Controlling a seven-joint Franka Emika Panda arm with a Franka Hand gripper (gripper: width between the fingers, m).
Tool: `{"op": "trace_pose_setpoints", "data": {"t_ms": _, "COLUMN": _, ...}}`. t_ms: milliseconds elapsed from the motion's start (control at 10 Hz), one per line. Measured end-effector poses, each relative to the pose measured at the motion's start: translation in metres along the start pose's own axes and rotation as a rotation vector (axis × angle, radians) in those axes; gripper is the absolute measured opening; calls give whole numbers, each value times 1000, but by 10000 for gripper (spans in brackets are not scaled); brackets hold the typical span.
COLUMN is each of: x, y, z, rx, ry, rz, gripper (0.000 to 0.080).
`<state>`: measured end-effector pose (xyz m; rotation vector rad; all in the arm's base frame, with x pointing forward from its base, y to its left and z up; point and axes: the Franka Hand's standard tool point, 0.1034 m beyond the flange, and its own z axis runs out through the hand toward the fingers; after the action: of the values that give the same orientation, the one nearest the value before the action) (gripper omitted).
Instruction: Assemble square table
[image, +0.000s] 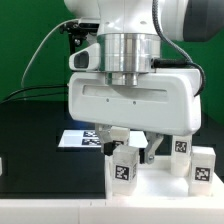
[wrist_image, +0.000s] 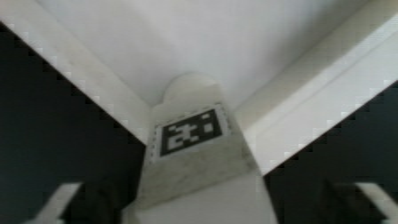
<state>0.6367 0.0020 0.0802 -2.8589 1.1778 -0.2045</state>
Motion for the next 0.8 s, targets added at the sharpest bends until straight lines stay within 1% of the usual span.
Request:
{"op": "trace_pose_setpoints", "data": {"t_ms": 100, "x": 0, "y": 0, "z": 0, "rx": 0, "ry": -1, "rz": 76, "gripper": 360}}
{"op": "trace_pose_setpoints", "data": {"t_ms": 200, "x": 0, "y": 1, "z": 1, "rx": -2, "ry": -1, "rz": 155, "gripper": 286}}
{"op": "trace_pose_setpoints", "data": {"t_ms": 300, "x": 0, "y": 2, "z": 1, "rx": -4, "ry": -3, "rz": 233, "gripper": 286}}
{"op": "trace_pose_setpoints", "data": {"t_ms": 400, "x": -1, "y": 2, "z": 1, "rx": -15, "ry": 1, "rz": 383, "gripper": 286}}
{"op": "trace_pose_setpoints", "data": {"t_ms": 600, "x": -3, "y": 1, "z": 0, "rx": -30, "ry": -5, "rz": 593, "gripper": 286}}
{"op": "trace_pose_setpoints", "data": {"t_ms": 700, "x": -4, "y": 1, "z": 0, "rx": -30, "ry": -13, "rz": 773, "gripper": 286}}
{"op": "trace_pose_setpoints", "data": {"t_ms": 800, "x": -4, "y": 0, "z": 0, "rx": -17, "ry": -21, "rz": 944, "gripper": 286}}
